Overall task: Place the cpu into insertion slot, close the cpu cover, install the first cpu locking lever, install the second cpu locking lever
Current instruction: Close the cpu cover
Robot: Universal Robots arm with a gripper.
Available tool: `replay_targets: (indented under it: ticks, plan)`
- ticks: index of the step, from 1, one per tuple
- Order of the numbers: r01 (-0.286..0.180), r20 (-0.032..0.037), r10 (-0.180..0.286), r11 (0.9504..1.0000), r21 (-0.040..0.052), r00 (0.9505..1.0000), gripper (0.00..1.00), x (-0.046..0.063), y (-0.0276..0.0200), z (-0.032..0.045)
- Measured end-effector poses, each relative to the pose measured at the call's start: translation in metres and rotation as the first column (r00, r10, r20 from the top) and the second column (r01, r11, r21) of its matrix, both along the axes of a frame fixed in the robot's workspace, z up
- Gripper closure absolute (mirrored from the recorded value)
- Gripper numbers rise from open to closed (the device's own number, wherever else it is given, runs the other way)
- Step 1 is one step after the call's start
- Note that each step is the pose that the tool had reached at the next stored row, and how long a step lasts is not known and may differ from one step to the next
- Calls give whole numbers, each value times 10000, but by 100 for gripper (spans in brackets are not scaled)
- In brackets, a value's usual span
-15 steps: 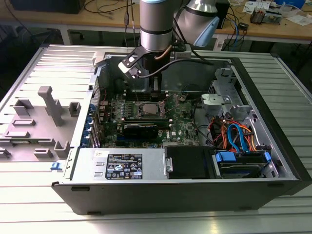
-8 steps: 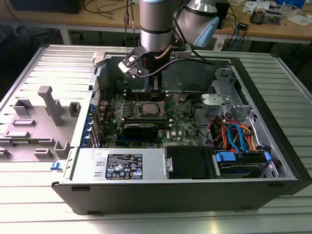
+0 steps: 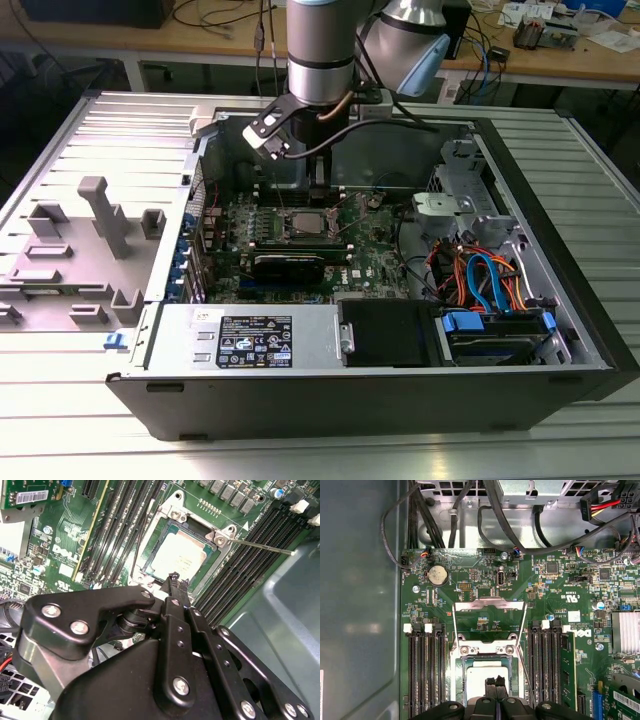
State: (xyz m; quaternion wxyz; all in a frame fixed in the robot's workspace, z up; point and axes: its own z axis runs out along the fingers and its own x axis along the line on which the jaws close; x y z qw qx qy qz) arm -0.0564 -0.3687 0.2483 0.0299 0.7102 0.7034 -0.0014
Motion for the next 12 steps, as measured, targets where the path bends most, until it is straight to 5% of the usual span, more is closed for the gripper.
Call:
replay_targets:
  ticks: [12]
  plan:
    - [1, 0, -1, 10000, 0, 10000, 89, 0, 0, 63]
